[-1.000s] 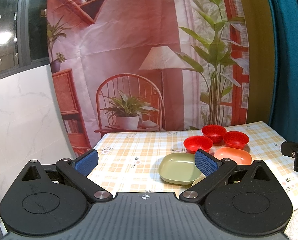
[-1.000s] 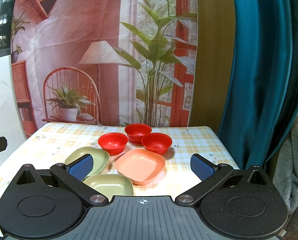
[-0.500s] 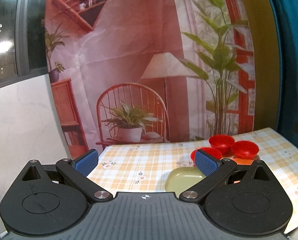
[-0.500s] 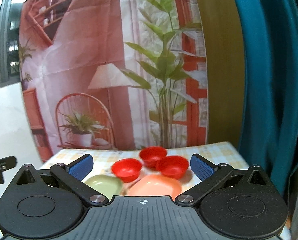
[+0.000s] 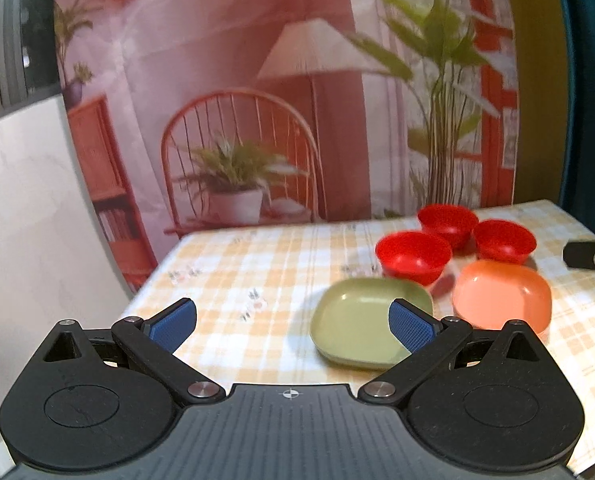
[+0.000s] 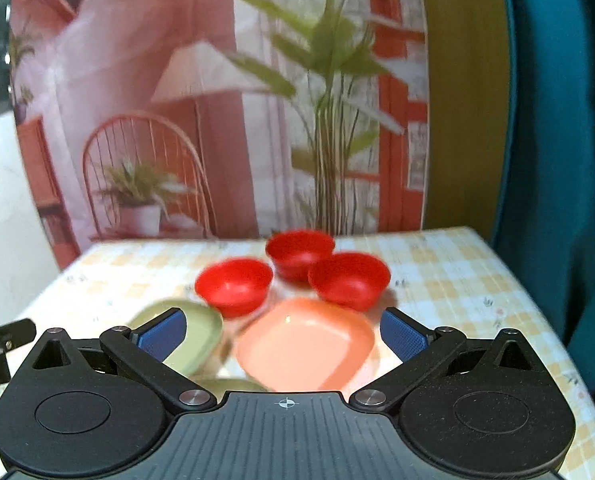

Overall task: Organize plates and bowls
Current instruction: 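Move both grippers down toward the green plates with fingers open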

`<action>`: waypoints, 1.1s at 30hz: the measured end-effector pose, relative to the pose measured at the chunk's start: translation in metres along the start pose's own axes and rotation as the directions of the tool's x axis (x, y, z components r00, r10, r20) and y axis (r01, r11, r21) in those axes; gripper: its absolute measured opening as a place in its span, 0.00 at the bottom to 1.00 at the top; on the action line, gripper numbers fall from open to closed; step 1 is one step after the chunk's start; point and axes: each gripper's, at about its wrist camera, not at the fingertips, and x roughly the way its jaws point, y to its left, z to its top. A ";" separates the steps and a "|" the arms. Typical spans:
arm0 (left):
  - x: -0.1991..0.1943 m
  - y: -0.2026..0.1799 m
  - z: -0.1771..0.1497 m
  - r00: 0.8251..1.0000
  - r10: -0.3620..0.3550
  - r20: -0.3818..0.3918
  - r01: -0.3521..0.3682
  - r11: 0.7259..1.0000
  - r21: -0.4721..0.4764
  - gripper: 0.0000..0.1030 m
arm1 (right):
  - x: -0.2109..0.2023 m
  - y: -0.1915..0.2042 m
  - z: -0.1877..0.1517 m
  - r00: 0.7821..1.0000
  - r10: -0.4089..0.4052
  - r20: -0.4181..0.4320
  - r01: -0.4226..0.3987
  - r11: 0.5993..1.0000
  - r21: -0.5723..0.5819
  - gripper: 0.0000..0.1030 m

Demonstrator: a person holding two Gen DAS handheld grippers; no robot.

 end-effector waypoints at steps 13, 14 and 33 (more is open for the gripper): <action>0.049 -0.017 -0.036 0.983 -0.142 -0.112 0.136 0.989 -0.062 0.91 | 0.042 -0.002 -0.051 0.992 0.015 -0.123 -0.018 1.000 -0.020 0.98; 0.051 -0.018 -0.039 0.979 -0.160 -0.125 0.153 0.986 -0.065 0.87 | 0.044 -0.002 -0.052 0.991 0.019 -0.129 -0.022 1.000 -0.022 0.98; 0.080 -0.037 -0.064 0.896 -0.339 -0.286 0.316 0.941 -0.122 0.37 | 0.066 -0.002 -0.069 0.977 0.097 -0.192 -0.106 0.994 -0.039 0.58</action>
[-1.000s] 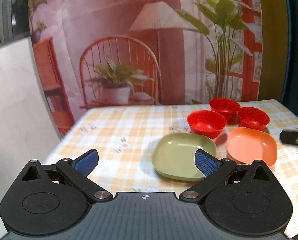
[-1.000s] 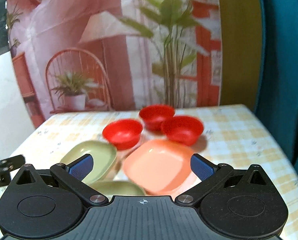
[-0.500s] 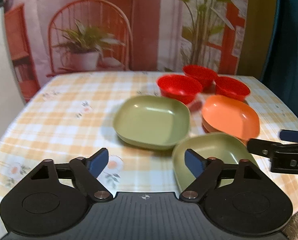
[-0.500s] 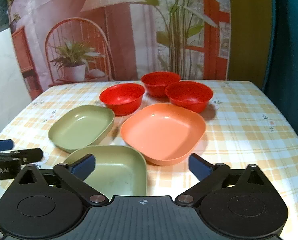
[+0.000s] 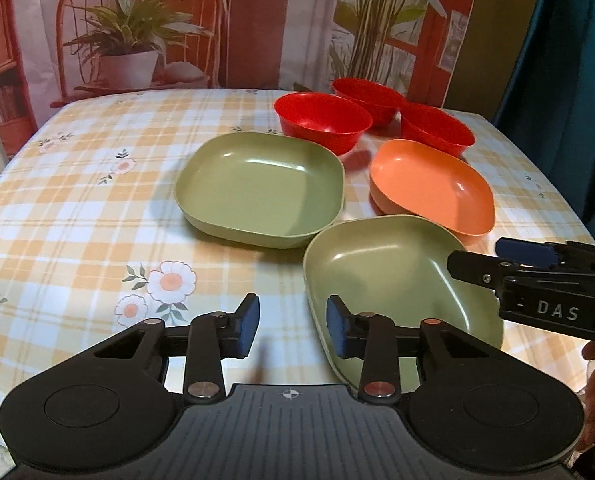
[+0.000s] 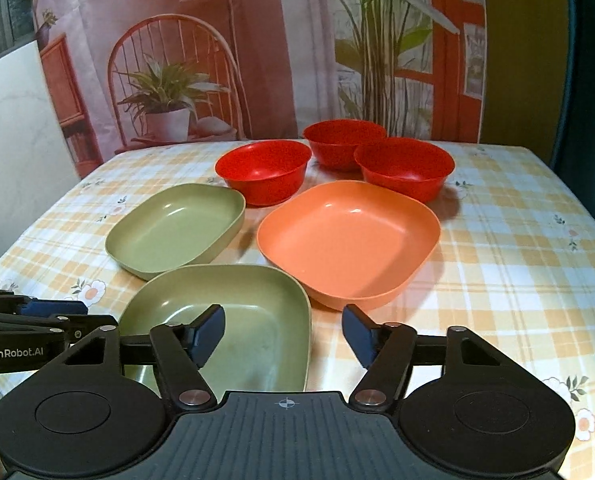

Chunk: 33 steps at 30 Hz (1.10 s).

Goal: Organize plates and bowls

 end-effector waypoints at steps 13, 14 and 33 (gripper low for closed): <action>0.004 -0.001 -0.001 0.999 -0.048 -0.019 0.048 0.999 -0.015 0.27 | 0.001 0.000 0.000 1.000 -0.001 -0.007 0.001 1.000 -0.001 0.46; 0.005 -0.001 -0.001 0.998 -0.053 -0.022 0.052 0.999 -0.015 0.24 | 0.002 0.000 -0.001 1.000 -0.002 -0.008 0.002 1.000 -0.001 0.44; 0.005 -0.001 -0.006 0.995 -0.091 -0.030 0.091 0.996 -0.028 0.09 | 0.005 -0.007 -0.007 0.999 0.020 -0.050 -0.017 0.998 0.054 0.23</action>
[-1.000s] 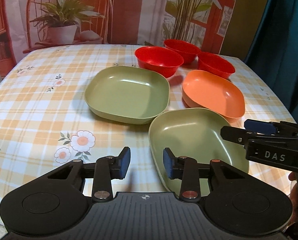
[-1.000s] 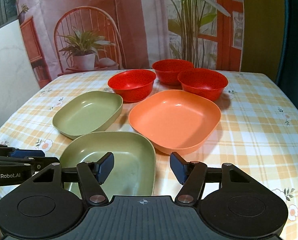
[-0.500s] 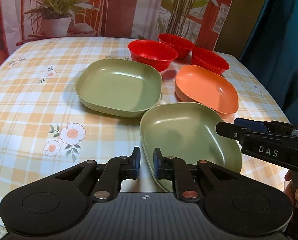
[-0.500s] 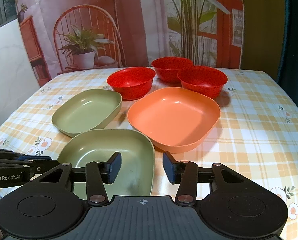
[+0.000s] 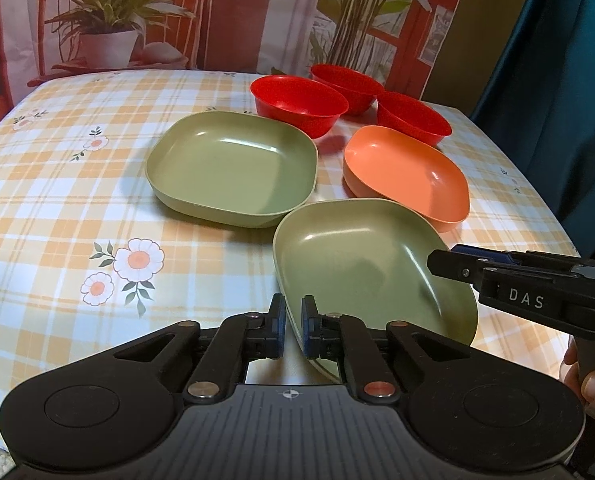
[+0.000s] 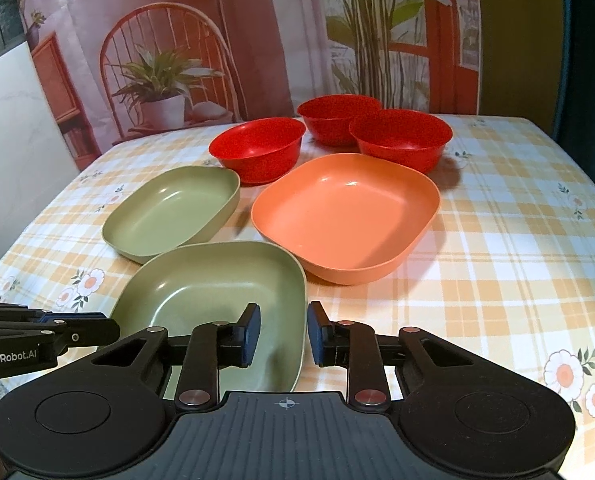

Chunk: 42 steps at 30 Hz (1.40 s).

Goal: Organize plates and bowls

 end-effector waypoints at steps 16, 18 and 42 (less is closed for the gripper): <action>-0.004 0.003 -0.002 1.000 0.016 0.008 -0.016 1.000 -0.006 0.09 | -0.006 0.006 -0.002 1.000 0.017 0.004 -0.017 1.000 -0.014 0.22; -0.006 0.003 -0.001 1.000 0.019 0.015 -0.019 1.000 -0.008 0.09 | -0.009 0.008 -0.001 1.000 0.021 0.015 -0.021 1.000 -0.022 0.22; -0.028 0.007 0.007 0.996 -0.015 0.087 0.016 1.000 -0.010 0.09 | -0.039 0.012 0.007 0.993 0.053 0.109 -0.049 0.998 -0.039 0.22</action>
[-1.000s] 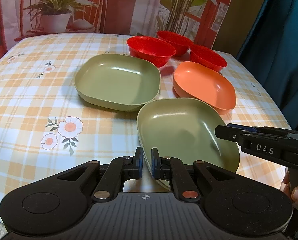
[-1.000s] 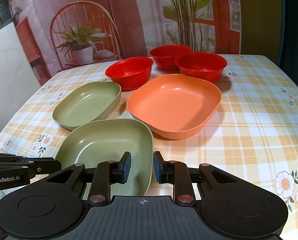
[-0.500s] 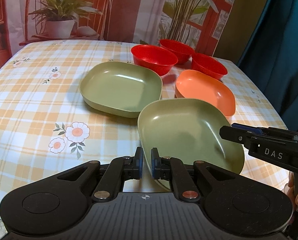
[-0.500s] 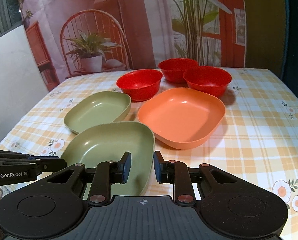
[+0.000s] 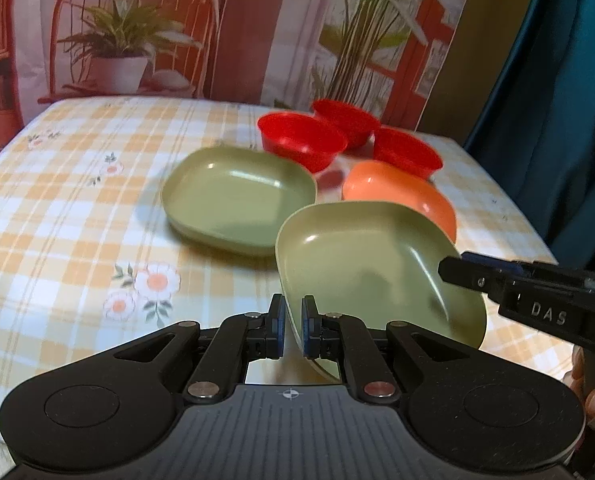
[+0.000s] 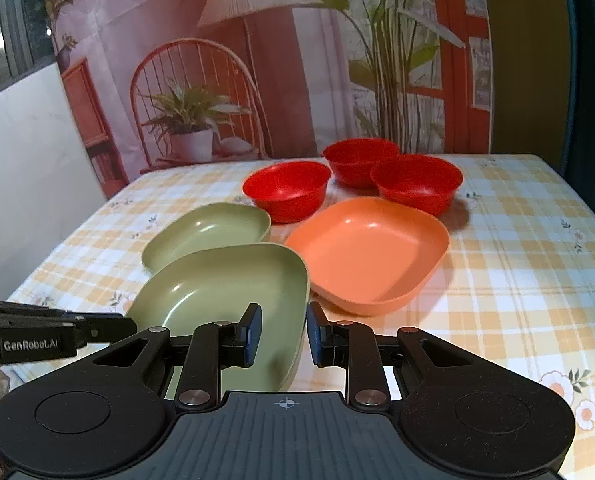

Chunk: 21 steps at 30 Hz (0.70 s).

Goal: Organize plates and bowls

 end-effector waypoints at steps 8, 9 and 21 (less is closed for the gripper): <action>0.009 -0.008 0.044 0.998 -0.039 0.040 0.036 0.997 0.065 0.09 | 0.002 -0.019 0.019 1.000 0.005 0.027 -0.007 0.998 0.063 0.22; 0.012 -0.010 0.052 0.998 -0.043 0.041 0.039 0.996 0.076 0.09 | 0.003 -0.021 0.022 1.000 -0.001 0.031 -0.001 0.998 0.067 0.22; 0.071 -0.046 0.113 0.996 -0.089 -0.021 0.091 0.964 0.251 0.09 | 0.026 -0.067 0.034 0.998 -0.068 0.000 0.067 0.981 0.181 0.22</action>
